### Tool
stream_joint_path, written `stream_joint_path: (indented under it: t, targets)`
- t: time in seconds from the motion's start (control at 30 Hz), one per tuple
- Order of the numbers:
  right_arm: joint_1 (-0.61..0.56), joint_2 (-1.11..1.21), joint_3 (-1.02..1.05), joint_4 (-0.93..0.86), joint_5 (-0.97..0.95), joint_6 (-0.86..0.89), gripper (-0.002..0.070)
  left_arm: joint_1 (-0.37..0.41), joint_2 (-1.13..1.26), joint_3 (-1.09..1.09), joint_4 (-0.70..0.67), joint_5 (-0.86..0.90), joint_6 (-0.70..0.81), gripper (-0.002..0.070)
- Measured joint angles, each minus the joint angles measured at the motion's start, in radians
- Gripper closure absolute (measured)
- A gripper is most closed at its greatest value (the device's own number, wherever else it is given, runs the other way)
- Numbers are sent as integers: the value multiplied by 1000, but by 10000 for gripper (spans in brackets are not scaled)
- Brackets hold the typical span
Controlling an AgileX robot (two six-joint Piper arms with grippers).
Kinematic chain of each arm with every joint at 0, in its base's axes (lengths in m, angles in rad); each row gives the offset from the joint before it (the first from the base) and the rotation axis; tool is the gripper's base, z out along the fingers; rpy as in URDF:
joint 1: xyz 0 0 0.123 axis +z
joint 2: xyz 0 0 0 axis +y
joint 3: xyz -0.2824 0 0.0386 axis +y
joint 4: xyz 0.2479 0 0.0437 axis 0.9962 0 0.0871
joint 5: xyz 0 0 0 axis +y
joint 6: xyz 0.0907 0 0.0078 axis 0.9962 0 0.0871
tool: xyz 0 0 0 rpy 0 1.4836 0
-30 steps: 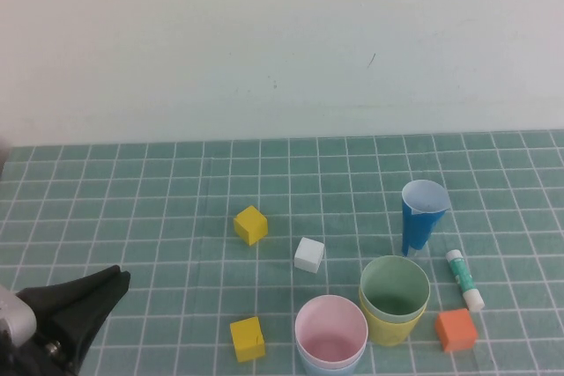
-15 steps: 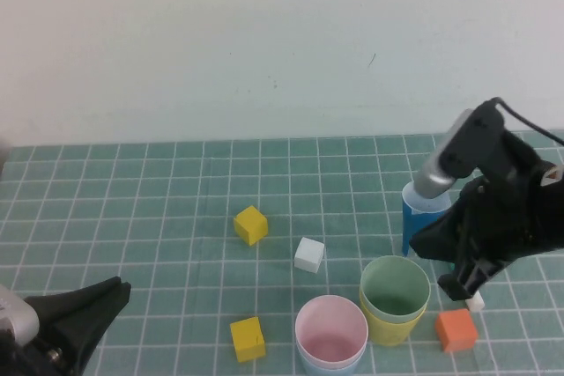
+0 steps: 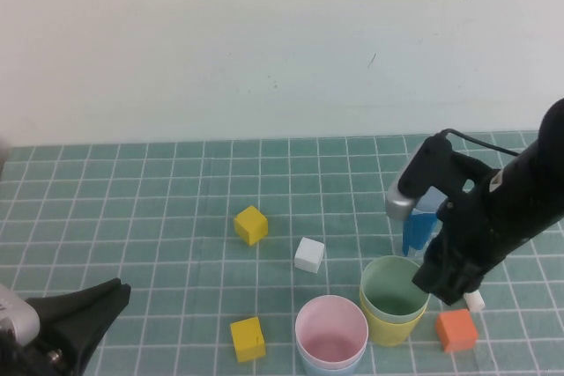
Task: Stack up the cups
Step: Pick up the yellow cup
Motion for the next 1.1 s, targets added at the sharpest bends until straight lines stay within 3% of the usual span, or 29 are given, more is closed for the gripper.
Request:
stream_joint_path:
  t: [0.1,0.2,0.6,0.77,1.1]
  targets:
    - [0,34,0,0,-46,78,218,0,0,0,0,5,0,677]
    - [0,65,0,0,-88,151,131,0,0,0,0,7,0,677]
    - [0,192,0,-2,-217,223,107,0,0,0,0,13,0,677]
    - [0,236,-2,-2,-225,223,204,0,0,0,0,17,0,677]
    - [0,283,-4,-2,-231,172,618,0,0,0,0,17,0,677]
